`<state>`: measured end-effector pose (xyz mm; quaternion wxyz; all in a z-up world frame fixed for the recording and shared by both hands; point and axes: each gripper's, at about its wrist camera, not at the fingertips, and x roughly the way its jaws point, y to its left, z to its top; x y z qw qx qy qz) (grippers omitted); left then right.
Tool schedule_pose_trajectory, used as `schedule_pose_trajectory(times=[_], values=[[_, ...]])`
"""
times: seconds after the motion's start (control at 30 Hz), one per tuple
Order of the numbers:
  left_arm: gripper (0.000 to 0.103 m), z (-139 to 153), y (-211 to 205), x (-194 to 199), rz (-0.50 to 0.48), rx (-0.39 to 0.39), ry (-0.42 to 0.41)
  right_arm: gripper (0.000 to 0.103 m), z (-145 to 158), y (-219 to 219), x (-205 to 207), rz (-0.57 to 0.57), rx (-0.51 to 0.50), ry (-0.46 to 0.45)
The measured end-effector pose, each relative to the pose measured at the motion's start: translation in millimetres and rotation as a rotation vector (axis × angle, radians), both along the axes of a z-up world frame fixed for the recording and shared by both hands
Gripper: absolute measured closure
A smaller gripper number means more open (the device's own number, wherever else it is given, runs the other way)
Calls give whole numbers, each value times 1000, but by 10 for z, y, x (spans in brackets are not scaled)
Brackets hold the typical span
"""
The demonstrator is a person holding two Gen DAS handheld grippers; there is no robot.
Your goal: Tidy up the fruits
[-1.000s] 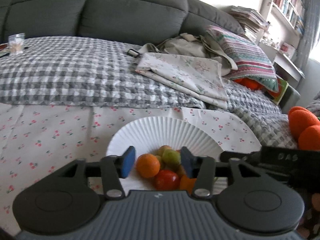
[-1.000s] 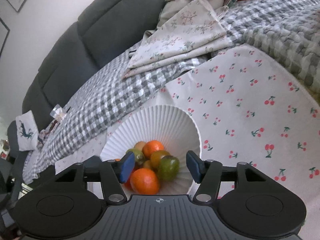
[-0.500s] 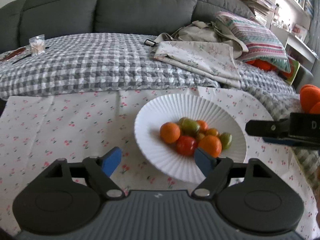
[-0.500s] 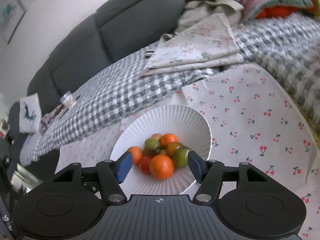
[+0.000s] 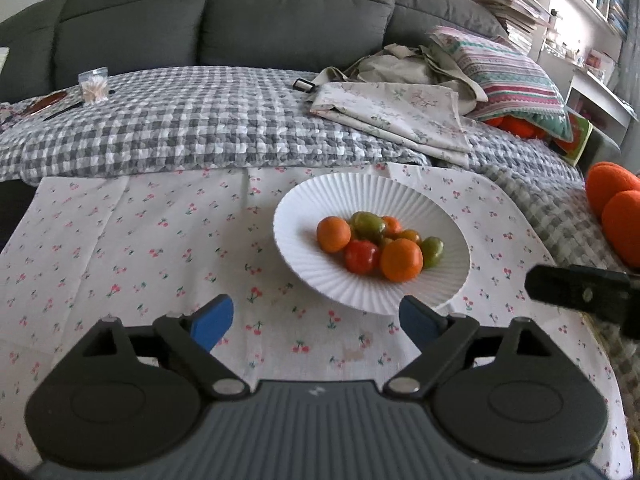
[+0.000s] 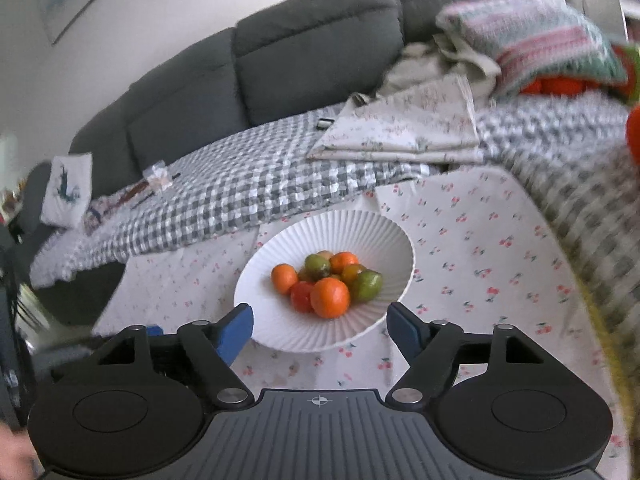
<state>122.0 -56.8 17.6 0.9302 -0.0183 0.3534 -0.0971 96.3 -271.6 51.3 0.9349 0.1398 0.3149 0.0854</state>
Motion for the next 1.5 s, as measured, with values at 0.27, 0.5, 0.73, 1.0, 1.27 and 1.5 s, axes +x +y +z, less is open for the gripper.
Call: schedule_pose_trajectory(times=[0.27,0.5,0.73,1.0,1.27,1.5], values=[[5,84,101,-410,28,-8,-33,20,28,222,-421,42,-146,-62],[4,45,198,-620,42,-36,-7,17,-51,285,-646,33,-145,-43],[3,-8,234,-677,53,-34,9,15,-151,334,-755,25,-182,-22],[2,-16,254,-672,60,-47,14,14,-271,352,-715,7,-214,5],[1,-13,296,-673,73,-65,11,6,-285,348,-719,-10,-218,-1],[1,-30,299,-662,74,-59,21,6,-287,374,-715,3,-214,-1]])
